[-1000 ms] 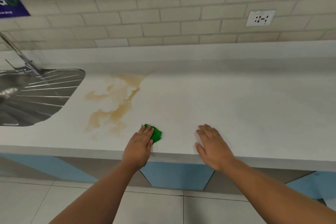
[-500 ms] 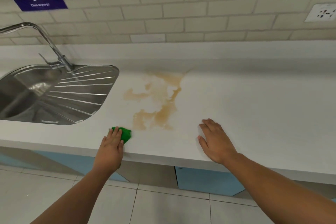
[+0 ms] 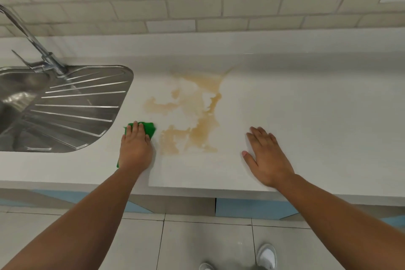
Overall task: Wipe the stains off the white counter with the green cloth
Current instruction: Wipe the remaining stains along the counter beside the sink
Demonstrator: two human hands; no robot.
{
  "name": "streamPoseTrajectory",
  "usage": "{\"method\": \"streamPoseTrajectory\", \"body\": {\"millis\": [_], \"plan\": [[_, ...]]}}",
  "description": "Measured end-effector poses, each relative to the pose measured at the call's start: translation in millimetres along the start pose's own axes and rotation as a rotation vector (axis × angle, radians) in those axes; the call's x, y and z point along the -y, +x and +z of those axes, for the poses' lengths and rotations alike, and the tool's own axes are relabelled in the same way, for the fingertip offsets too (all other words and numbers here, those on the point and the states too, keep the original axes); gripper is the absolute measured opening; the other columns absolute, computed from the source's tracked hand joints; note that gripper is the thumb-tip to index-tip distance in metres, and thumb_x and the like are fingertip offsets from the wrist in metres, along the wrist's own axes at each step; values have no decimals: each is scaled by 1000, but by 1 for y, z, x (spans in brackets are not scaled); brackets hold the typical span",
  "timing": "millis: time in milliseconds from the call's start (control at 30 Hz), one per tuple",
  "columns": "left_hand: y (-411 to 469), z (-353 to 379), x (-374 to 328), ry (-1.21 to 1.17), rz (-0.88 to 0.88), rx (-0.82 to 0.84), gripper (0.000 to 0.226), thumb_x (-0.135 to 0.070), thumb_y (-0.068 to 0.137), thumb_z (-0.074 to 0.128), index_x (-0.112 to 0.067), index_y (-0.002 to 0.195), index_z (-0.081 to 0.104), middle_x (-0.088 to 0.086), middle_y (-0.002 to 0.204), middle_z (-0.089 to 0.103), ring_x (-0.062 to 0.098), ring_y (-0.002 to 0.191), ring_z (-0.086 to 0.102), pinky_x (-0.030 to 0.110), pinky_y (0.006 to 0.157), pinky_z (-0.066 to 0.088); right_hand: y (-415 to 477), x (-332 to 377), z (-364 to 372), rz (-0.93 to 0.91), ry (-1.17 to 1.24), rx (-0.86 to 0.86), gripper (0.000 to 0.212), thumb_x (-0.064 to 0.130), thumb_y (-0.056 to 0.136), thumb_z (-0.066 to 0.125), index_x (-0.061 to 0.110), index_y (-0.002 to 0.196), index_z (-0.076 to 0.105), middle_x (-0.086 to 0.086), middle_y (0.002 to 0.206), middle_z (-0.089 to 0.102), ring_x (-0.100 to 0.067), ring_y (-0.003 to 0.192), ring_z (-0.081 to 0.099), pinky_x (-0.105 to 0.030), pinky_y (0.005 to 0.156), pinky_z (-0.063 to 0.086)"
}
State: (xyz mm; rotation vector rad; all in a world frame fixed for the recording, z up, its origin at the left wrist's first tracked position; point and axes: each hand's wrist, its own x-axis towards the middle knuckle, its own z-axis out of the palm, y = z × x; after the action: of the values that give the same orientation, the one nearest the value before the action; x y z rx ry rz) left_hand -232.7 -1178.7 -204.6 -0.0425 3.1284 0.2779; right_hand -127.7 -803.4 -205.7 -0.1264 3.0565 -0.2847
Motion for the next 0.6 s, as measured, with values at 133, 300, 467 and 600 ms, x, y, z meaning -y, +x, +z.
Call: {"method": "streamPoseTrajectory", "body": {"millis": [133,300,467,600], "plan": [[0,10,-43,-41,79,-14,51,-20,102,29,-2,150,28,14,159,22,31,148,15,43,120,18,1,0,1,9,-17,23,77,59,93,2,16,156,13,-1,165,2,-17,151,-6,-42,123,2],[-7,18,-90,-143,164,-26,49,-19,104,26,-5,151,28,10,161,21,25,149,13,37,122,13,1,1,0,17,-15,31,78,60,92,-1,17,157,11,0,165,0,-16,151,-8,-41,123,1],[-15,24,-133,-260,201,-34,46,-16,105,27,-7,150,33,8,160,23,22,149,15,32,122,9,1,0,1,8,19,22,77,59,93,2,17,156,13,0,165,2,-16,151,-8,-41,123,1],[-24,26,-156,-323,286,-15,45,-16,105,28,-9,148,36,7,159,25,20,149,17,29,120,8,1,0,0,3,37,24,77,59,93,2,16,156,13,0,165,3,-16,151,-7,-41,123,0]]}}
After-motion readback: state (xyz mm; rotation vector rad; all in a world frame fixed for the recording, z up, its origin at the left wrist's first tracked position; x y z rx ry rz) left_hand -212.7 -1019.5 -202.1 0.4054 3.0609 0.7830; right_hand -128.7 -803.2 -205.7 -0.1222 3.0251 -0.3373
